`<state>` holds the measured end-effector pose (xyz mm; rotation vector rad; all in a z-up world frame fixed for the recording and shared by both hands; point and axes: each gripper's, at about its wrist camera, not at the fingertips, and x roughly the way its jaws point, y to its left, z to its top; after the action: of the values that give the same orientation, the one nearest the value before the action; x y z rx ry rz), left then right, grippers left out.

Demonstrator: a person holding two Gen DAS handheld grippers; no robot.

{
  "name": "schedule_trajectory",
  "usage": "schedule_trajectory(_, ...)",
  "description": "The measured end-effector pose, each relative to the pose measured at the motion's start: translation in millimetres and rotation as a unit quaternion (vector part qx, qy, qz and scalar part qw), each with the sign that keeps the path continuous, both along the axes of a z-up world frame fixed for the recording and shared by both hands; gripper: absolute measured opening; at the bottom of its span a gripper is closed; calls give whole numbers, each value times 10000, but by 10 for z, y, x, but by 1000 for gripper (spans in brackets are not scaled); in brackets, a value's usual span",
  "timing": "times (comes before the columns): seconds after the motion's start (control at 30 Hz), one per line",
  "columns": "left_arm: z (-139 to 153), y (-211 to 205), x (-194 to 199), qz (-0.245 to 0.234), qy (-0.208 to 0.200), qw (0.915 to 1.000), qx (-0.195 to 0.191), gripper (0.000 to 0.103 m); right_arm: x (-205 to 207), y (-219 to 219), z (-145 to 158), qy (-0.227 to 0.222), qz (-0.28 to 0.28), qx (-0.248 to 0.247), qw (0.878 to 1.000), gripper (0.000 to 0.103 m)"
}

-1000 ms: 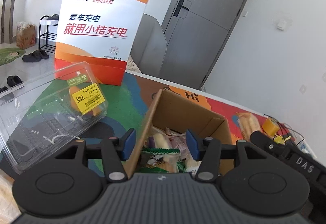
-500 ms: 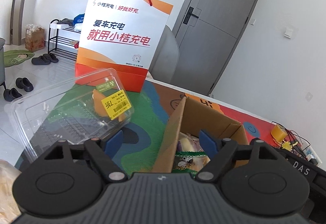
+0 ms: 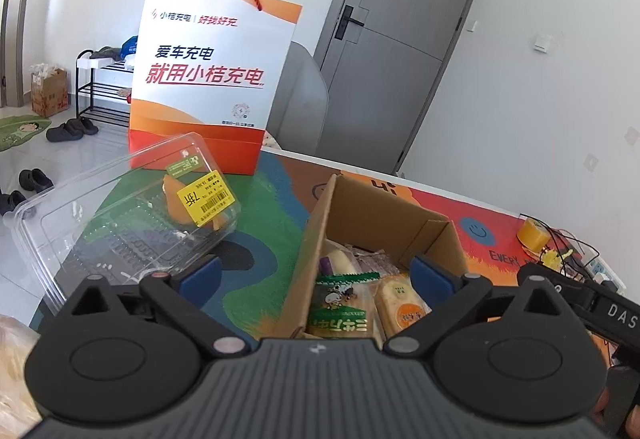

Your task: Organize snacks

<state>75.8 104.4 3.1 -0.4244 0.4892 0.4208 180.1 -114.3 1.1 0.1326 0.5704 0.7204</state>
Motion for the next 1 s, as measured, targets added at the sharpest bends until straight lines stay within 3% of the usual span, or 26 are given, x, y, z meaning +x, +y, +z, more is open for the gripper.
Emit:
schedule_trajectory(0.33,92,-211,-37,-188,9,9997,173,102,-91,-327,111,-58,-241,-45,9997,103)
schedule_trajectory(0.53,149,-327,-102,-377,141,9986,354,102,-131,-511,170,43,-398,-64,9992,103)
schedule_trajectory(0.83,228,-428,-164,-737,439,9959,299,102,-269,-717,279,-104,-471,-215,9986,103)
schedule_trajectory(1.0,290,-491,-231,-761,500,9946,499,102,-333,-779,351,-192,-412,-277,9986,103)
